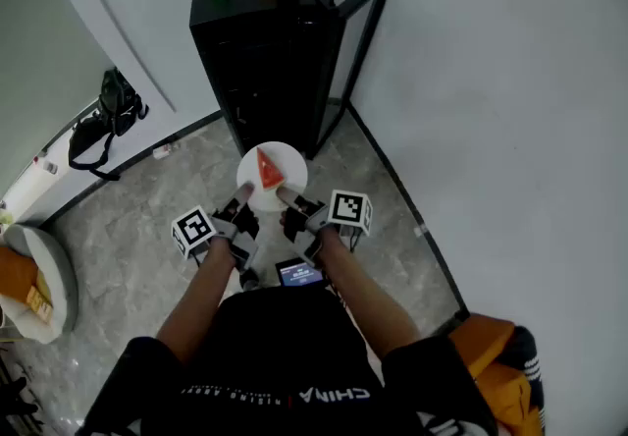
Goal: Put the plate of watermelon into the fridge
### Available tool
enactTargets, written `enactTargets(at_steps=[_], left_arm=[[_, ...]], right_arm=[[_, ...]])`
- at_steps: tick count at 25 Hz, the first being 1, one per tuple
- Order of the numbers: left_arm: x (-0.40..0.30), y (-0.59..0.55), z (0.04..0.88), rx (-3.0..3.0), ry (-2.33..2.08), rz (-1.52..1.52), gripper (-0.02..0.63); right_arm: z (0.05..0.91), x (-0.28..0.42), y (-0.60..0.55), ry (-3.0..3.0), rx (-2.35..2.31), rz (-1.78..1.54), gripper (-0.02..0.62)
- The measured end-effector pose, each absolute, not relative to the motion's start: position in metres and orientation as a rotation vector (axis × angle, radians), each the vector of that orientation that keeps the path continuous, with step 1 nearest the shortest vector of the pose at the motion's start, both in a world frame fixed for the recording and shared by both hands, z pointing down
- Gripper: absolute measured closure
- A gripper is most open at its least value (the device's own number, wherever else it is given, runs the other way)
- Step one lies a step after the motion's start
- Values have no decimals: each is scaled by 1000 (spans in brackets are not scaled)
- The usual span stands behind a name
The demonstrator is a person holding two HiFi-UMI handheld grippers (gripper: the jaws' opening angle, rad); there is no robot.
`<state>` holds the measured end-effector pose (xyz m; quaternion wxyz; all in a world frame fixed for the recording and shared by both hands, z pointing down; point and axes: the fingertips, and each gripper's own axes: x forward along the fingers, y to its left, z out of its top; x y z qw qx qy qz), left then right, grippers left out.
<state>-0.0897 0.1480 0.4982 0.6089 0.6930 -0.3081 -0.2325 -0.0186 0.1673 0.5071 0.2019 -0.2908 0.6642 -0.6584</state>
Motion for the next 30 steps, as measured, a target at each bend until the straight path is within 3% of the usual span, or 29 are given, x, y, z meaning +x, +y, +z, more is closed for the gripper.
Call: enactTargets(at_steps=[30], left_arm=[[-55, 143, 503, 1616, -739, -509, 579]], right_arm=[[514, 17, 163, 1826, -790, -1862, 563]])
